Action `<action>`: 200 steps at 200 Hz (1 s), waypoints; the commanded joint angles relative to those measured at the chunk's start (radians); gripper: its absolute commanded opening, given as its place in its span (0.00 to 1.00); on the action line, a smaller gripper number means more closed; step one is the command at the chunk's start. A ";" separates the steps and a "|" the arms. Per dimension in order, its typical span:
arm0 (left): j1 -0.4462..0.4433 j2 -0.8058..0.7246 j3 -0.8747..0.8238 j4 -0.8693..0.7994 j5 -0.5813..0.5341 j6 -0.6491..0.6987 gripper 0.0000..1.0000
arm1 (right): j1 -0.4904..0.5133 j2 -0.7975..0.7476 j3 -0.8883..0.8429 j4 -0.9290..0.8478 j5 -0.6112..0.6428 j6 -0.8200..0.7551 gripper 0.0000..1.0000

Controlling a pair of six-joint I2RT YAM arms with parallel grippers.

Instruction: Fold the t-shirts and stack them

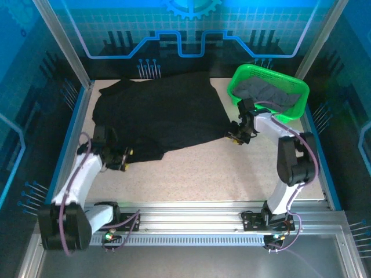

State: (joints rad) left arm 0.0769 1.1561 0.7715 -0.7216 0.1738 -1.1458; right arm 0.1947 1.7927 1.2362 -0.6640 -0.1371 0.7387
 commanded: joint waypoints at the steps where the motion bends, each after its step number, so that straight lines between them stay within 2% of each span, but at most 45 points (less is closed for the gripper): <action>1: -0.008 0.144 0.122 0.043 -0.111 0.088 0.48 | -0.011 0.090 0.117 -0.022 0.014 -0.032 0.32; 19: 0.001 0.254 0.208 0.059 -0.164 0.116 0.48 | -0.003 0.176 0.209 -0.061 0.041 -0.035 0.31; 49: 0.027 0.449 0.305 0.051 -0.182 0.154 0.47 | 0.028 0.286 0.345 -0.116 0.106 -0.045 0.29; 73: 0.032 0.520 0.301 0.052 -0.189 0.171 0.47 | 0.047 0.408 0.475 -0.258 0.150 -0.054 0.28; 90: 0.032 0.531 0.261 0.068 -0.171 0.182 0.47 | 0.049 0.444 0.498 -0.340 0.190 -0.052 0.27; 125: 0.035 0.479 0.161 0.073 -0.147 0.213 0.47 | 0.034 0.328 0.295 -0.352 0.204 -0.022 0.26; 164: 0.044 0.401 0.079 0.054 -0.110 0.252 0.47 | 0.019 0.134 0.030 -0.257 0.152 0.004 0.27; 185: 0.046 0.355 0.083 0.034 -0.102 0.259 0.47 | 0.020 0.087 0.057 -0.209 0.147 -0.031 0.32; 200: 0.044 0.317 0.112 0.010 -0.104 0.257 0.48 | 0.030 0.083 0.153 -0.207 0.201 -0.065 0.35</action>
State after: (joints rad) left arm 0.1154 1.5436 0.8604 -0.6571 0.0486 -0.9154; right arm 0.2237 1.9182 1.2850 -0.9081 0.0196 0.7132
